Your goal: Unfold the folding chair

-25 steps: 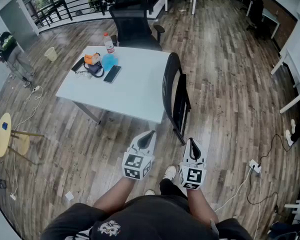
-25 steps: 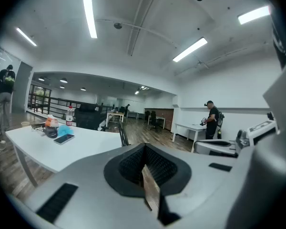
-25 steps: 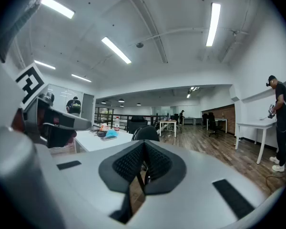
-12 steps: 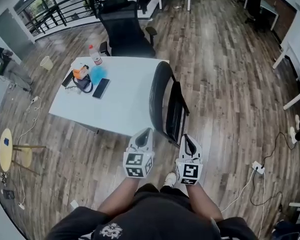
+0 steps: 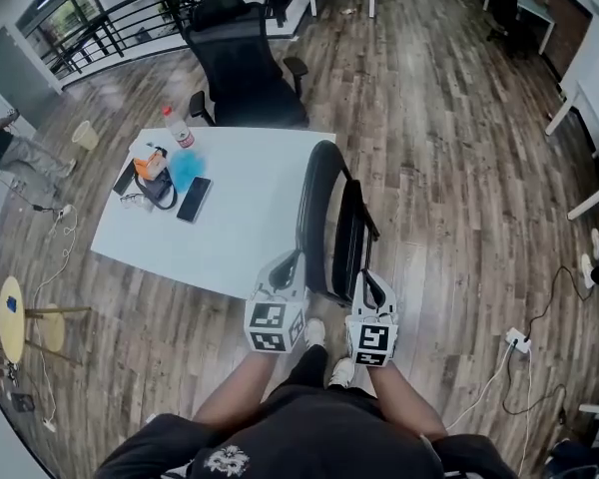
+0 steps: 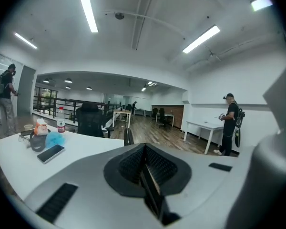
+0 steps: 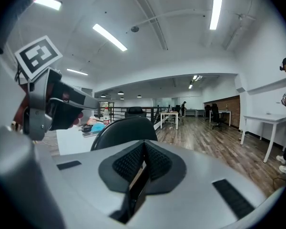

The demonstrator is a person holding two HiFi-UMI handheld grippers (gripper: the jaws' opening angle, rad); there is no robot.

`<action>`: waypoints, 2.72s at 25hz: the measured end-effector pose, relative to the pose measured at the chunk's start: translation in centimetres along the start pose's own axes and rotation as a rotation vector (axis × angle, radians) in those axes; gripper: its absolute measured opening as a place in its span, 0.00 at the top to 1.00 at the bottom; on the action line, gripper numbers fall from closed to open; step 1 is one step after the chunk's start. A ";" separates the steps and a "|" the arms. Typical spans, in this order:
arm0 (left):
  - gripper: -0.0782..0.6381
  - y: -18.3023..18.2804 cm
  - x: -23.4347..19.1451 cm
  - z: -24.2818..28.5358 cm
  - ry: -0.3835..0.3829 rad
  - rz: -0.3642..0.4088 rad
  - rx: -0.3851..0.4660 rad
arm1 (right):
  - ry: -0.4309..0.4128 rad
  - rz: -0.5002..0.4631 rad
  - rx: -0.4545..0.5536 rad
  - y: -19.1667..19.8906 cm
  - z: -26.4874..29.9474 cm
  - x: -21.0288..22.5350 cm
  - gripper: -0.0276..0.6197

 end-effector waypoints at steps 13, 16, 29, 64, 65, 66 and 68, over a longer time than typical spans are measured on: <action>0.56 -1.3 -5.3 10.5 0.080 -0.031 -0.246 | 0.009 0.028 -0.301 5.4 14.5 0.6 0.72; 0.55 -0.3 -5.2 12.5 0.126 -0.044 -0.338 | 0.000 0.043 -0.394 7.3 17.1 0.7 0.65; 0.55 2.7 -6.3 16.3 0.193 -0.136 -0.502 | -0.023 0.056 -0.704 15.1 23.2 -1.3 0.49; 0.59 5.9 -3.0 18.0 0.254 0.002 -0.706 | -0.101 0.261 -0.732 19.3 18.3 13.7 0.53; 0.59 6.1 -2.6 18.2 0.246 0.009 -0.715 | -0.132 0.284 -0.731 19.6 17.9 15.0 0.53; 0.59 6.4 -2.1 18.3 0.236 0.011 -0.726 | -0.173 0.303 -0.731 19.9 17.4 16.0 0.53; 0.59 6.7 -1.1 18.6 0.212 0.013 -0.748 | -0.261 0.324 -0.728 20.7 16.6 17.7 0.52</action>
Point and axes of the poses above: the fingertips, and each gripper's own axes: z forward along the fingers, x to its right, y out of its underside, the point moved 5 cm from there along -z, backward along the fingers, and after that the axes turned 2 degrees about y, right-handed, at the moved point
